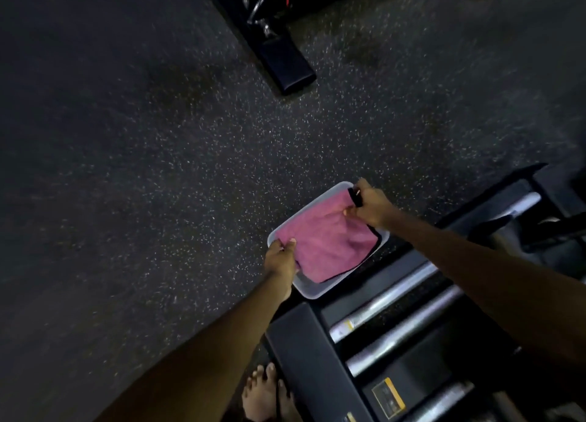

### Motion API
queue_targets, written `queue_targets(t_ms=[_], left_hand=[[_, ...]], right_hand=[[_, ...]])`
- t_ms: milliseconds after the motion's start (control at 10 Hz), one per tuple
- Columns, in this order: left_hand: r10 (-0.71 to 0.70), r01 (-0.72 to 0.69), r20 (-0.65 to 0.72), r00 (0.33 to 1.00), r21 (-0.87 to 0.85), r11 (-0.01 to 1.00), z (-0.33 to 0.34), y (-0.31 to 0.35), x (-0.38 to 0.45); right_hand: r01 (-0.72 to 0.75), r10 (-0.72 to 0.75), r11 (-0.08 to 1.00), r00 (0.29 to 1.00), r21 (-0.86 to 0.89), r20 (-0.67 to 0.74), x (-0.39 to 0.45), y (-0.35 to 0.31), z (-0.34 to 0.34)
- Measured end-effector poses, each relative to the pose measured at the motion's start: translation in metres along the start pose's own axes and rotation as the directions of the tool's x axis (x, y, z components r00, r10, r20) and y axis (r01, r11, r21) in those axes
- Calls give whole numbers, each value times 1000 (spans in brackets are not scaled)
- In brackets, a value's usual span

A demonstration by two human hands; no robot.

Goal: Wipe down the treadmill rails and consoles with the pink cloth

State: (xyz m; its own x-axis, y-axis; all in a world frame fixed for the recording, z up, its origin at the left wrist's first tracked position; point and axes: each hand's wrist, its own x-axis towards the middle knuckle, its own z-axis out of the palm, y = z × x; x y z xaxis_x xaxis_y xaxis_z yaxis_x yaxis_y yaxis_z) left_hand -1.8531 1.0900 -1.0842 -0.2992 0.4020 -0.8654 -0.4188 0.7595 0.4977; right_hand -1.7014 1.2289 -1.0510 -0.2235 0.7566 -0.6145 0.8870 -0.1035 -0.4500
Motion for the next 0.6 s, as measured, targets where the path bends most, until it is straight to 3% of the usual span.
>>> queue_targets(t_ms=[100, 200, 300, 400, 500, 600], left_hand=[[-49, 50, -23, 999, 52, 997, 9, -15, 34], [-102, 120, -78, 992, 267, 956, 21, -34, 64], [-11, 25, -29, 1000, 569, 822, 31, -46, 74], [98, -193, 166, 981, 853, 484, 44, -66, 77], [-42, -254, 261, 964, 959, 128, 45, -78, 88], [-32, -264, 269, 963, 958, 110, 42, -72, 84]], right_hand=[[-27, 27, 1000, 999, 15, -23, 26, 15, 22], [-6, -55, 950, 981, -313, -187, 45, 29, 60], [47, -160, 824, 975, -565, -152, 52, 39, 92], [187, -14, 762, 962, -620, 272, 52, 62, 145], [216, 67, 777, 906, -591, 418, 48, 72, 162], [213, 71, 807, 891, -551, 448, 44, 65, 153]])
